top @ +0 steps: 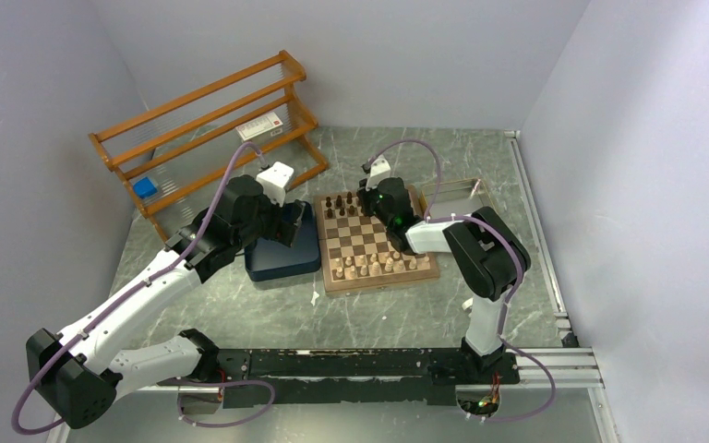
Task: Set up the chess pieces on the board
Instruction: Place the chess piece on the chessboard, then adjust the chess piece on the chessboard.
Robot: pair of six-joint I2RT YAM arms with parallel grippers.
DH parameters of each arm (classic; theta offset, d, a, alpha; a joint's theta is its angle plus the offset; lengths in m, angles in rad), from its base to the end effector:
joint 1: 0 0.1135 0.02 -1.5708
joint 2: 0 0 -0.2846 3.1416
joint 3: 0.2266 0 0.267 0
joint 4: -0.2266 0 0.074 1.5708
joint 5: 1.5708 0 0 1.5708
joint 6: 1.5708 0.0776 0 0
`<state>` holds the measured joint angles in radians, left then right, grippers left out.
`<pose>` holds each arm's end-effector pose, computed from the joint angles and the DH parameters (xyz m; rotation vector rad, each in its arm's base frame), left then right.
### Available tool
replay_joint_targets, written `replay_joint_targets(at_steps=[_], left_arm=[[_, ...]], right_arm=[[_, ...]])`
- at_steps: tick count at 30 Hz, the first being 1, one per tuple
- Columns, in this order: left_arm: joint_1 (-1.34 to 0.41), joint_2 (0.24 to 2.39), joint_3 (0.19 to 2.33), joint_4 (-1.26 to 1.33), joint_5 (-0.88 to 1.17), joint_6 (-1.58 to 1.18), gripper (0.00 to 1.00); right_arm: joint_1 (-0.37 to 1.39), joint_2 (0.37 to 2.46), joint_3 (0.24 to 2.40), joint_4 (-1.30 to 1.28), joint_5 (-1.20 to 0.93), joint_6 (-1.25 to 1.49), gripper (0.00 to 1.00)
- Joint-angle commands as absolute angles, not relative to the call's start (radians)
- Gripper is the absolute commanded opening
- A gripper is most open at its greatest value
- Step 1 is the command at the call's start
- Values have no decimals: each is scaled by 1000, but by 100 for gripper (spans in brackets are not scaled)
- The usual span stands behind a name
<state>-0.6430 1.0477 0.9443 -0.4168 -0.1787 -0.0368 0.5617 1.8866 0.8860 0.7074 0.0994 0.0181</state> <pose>0.2270 -0.1528 0.3181 0.5195 2.0243 -0.2270 0.3800 0.2300 0.1537 -0.4361 1.8225 0.3083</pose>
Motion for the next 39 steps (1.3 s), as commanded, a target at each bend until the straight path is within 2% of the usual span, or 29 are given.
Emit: replay_joint_targets(at_steps=[1,3,11,15,28,32,39], left_arm=[[-642,1047,948,-404,-183,-23,98],[-642,1048,949,-403,-181,-23,98],[-643,1049,950,-403,-180,-23,98],[-642,1048,950,-403,-178,-23,98],[-643,1046,949,-405,-172,-21,98],[-643,1039,947,-405,-171,-20,98],[-643,1027,946,-405,-166,-20,98]], right_arm=[[567,1897,878,749,112,8,0],[566,1899,881,745,116,8,2],[566,1891,899,720,130,9,27],[566,1876,917,693,120,14,31],[562,1755,945,571,92,64,56],[554,1721,966,453,61,65,57],[545,1697,949,352,122,41,42]])
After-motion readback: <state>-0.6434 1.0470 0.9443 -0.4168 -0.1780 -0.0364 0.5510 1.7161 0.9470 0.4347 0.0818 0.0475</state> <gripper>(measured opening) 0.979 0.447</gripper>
